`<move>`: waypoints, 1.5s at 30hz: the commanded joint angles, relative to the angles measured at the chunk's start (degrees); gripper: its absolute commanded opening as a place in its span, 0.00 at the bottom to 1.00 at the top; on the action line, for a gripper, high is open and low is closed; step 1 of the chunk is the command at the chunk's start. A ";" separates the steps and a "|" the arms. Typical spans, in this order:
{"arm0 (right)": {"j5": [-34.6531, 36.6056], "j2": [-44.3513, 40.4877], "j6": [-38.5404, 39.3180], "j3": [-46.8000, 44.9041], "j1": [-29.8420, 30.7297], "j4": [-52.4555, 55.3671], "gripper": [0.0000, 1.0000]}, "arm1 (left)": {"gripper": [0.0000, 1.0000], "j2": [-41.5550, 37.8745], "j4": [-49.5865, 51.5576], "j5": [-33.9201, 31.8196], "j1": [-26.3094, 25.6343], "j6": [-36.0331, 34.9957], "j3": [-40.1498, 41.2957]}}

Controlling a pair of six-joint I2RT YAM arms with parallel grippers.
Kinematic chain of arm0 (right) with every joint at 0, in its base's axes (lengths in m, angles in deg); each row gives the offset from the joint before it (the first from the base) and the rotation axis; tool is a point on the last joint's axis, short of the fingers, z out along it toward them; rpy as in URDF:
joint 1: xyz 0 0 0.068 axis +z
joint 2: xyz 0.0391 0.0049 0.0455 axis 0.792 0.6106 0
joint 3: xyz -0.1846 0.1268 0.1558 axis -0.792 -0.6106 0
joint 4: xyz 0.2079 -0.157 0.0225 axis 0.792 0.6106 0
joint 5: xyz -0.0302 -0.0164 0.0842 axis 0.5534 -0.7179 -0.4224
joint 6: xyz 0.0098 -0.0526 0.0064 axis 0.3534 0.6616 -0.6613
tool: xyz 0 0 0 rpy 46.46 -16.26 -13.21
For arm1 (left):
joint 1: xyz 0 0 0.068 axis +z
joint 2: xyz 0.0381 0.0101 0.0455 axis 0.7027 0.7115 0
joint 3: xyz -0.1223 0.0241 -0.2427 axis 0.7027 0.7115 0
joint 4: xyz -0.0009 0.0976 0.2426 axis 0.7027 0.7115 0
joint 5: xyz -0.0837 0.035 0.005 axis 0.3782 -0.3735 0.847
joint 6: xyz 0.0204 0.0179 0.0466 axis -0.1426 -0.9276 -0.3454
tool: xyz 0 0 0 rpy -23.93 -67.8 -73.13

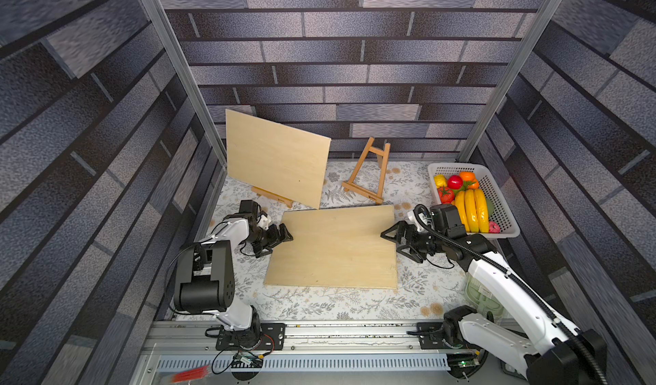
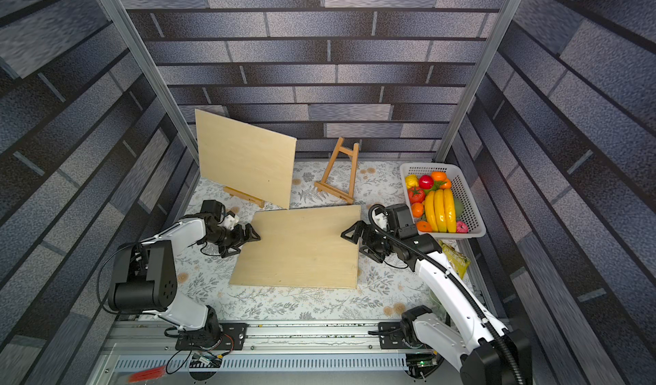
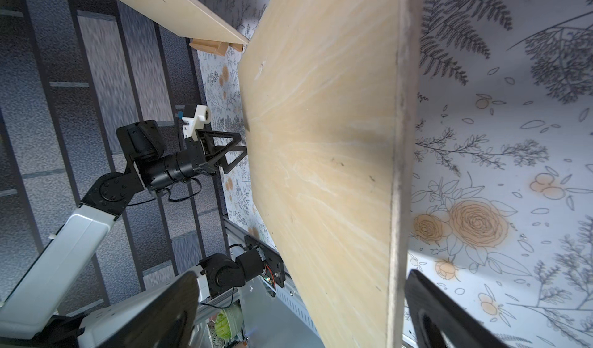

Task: Assemble the easel
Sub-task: Pick up the drawing board from the center of the board.

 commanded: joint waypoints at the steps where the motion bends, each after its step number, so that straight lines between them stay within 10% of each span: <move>1: -18.86 0.00 -5.56 0.17 2.40 -16.49 0.99 | 1.00 4.41 -0.77 24.60 -2.99 2.95 3.55; 35: -21.99 -9.48 -16.87 -14.36 2.50 -27.92 0.94 | 1.00 9.46 -0.43 26.46 -14.30 1.05 3.64; 45: -18.96 -11.66 -5.28 -9.76 2.73 -19.57 0.93 | 1.00 8.69 -0.68 26.90 -16.35 1.58 5.18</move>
